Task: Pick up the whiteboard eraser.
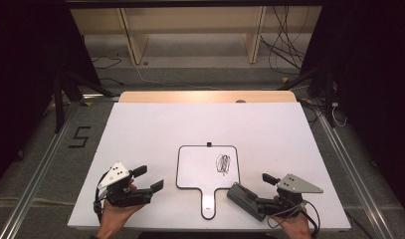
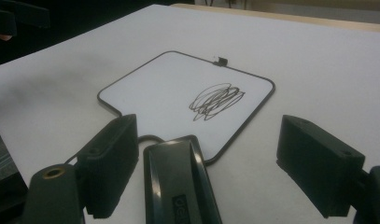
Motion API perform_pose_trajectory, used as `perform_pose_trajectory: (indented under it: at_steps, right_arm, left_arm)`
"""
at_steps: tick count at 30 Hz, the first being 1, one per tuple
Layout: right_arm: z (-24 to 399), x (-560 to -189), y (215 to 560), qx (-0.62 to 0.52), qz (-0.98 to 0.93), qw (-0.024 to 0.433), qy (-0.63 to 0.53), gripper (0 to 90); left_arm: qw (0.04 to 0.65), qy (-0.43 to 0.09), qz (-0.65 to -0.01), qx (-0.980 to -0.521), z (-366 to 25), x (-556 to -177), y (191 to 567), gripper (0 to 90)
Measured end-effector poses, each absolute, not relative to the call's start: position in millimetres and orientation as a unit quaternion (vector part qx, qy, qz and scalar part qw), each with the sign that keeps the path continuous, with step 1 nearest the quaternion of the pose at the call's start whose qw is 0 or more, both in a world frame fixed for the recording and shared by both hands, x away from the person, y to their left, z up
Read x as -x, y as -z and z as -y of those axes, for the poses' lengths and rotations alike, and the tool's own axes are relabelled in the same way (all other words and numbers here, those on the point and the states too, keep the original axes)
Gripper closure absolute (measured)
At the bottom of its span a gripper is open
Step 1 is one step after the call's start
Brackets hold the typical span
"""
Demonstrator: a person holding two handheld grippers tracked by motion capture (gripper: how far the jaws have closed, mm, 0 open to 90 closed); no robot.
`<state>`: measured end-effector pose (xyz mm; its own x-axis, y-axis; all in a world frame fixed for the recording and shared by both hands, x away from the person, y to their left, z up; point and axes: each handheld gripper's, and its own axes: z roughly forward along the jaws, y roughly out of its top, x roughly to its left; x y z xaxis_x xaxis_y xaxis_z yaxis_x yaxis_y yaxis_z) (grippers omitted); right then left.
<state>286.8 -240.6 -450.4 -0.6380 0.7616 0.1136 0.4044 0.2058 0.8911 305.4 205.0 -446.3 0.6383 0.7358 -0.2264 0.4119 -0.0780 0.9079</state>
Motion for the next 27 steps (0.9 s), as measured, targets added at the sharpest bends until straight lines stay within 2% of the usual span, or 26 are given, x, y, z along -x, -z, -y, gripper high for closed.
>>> perform_pose_trajectory:
  at_steps: [27]
  right_arm:
    - [223,-291,466,-0.362,-0.838,0.129,-0.388,19.8]
  left_arm:
    - [0.548,-0.147,-0.396,-0.722,-204,-306,446,15.6]
